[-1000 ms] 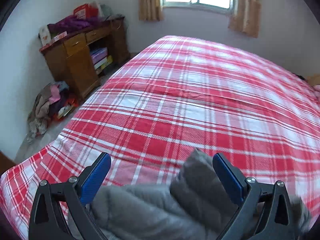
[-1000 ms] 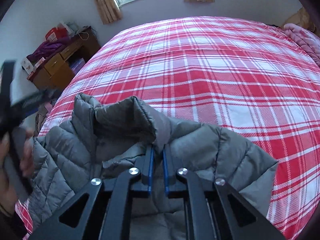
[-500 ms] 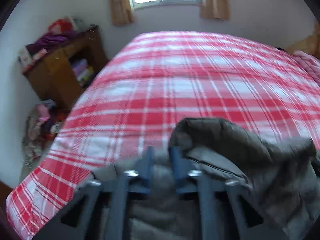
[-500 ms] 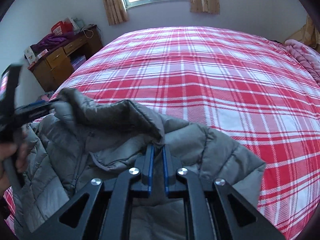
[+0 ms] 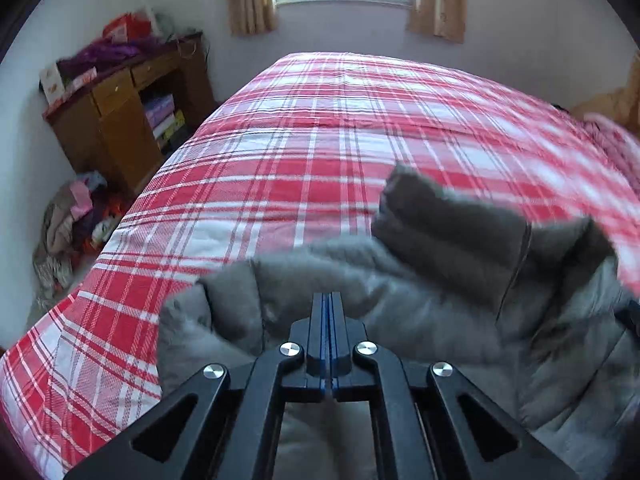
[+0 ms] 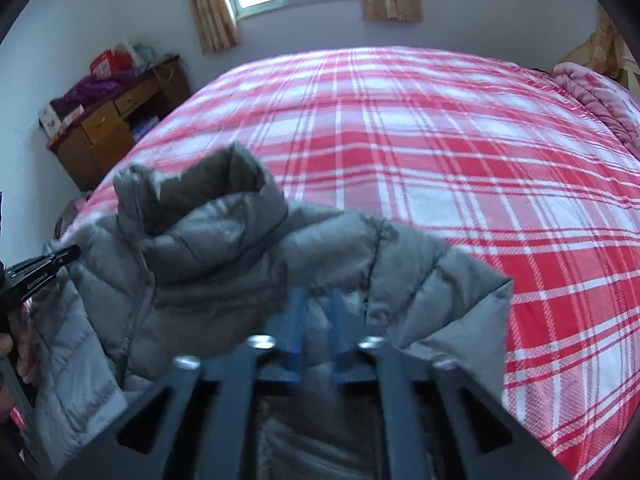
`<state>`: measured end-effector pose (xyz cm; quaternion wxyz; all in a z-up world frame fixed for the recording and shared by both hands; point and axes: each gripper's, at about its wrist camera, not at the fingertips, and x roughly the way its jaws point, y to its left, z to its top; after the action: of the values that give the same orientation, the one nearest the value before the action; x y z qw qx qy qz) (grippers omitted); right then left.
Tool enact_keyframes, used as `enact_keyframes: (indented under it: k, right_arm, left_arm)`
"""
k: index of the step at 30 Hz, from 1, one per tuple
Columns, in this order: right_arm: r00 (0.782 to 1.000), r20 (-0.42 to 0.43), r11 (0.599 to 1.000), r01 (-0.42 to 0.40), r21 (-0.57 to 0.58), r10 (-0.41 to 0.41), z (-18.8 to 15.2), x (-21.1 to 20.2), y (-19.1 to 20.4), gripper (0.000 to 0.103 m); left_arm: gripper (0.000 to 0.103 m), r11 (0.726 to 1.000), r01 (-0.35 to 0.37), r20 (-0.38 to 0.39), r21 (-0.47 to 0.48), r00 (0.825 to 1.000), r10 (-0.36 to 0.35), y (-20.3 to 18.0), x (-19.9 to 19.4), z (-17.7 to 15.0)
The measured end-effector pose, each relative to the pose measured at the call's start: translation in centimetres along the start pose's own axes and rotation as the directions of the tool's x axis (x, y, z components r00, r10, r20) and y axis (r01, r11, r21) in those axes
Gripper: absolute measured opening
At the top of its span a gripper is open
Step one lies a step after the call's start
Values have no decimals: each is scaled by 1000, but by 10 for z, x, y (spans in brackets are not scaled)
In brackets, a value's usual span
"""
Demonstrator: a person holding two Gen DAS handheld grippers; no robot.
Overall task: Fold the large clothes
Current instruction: 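Grasp the jacket collar edges with both grippers and lift them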
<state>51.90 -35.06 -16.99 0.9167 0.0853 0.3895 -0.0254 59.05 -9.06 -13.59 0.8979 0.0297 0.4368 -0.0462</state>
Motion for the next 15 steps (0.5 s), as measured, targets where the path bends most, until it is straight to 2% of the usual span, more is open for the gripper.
enact_keyframes:
  k: [1, 2, 3, 5, 7, 8, 9, 10, 11, 12, 13, 15]
  right_arm:
    - [1000, 22, 1000, -13, 19, 13, 5, -6, -1, 86]
    - [998, 54, 999, -16, 40, 14, 9, -12, -2, 92]
    - [996, 87, 998, -15, 59, 10, 14, -18, -2, 94]
    - [995, 96, 997, -19, 75, 12, 28, -21, 1, 94]
    - [995, 95, 995, -42, 92, 34, 42, -19, 6, 94]
    - [996, 87, 995, -40, 92, 32, 47, -16, 10, 94]
    - [997, 76, 995, -35, 91, 28, 52, -12, 14, 94]
    - [997, 70, 995, -34, 92, 28, 55, -8, 16, 94]
    - [998, 56, 995, -37, 90, 32, 58, -2, 20, 94]
    - [999, 29, 996, -36, 83, 34, 59, 5, 24, 94]
    - [999, 16, 996, -33, 78, 32, 57, 8, 24, 94]
    - [1000, 2, 998, -25, 59, 25, 54, 16, 28, 94]
  left_arm:
    - [1, 1000, -9, -9, -13, 1000, 9, 0, 0, 9]
    - [1, 999, -16, -17, -34, 1000, 15, 1, 2, 19]
    - [1, 998, -23, -17, -56, 1000, 22, 2, 5, 29]
    - [1, 995, -16, -26, -96, 1000, 14, 3, 10, 49]
    - [2, 988, 30, -41, -153, 998, -36, 4, 16, 62]
    - [6, 981, 64, -43, -181, 996, -73, 4, 19, 66]
    - [20, 969, 129, -42, -212, 989, -141, 3, 22, 71]
    - [31, 949, 207, -35, -237, 975, -221, 3, 25, 73]
    - [61, 934, 253, -24, -253, 963, -268, 1, 27, 75]
    - [90, 933, 255, -20, -254, 963, -269, -4, 28, 78]
    - [95, 942, 238, -21, -236, 968, -250, -9, 29, 81]
    - [95, 957, 207, -16, -202, 977, -214, -21, 32, 88]
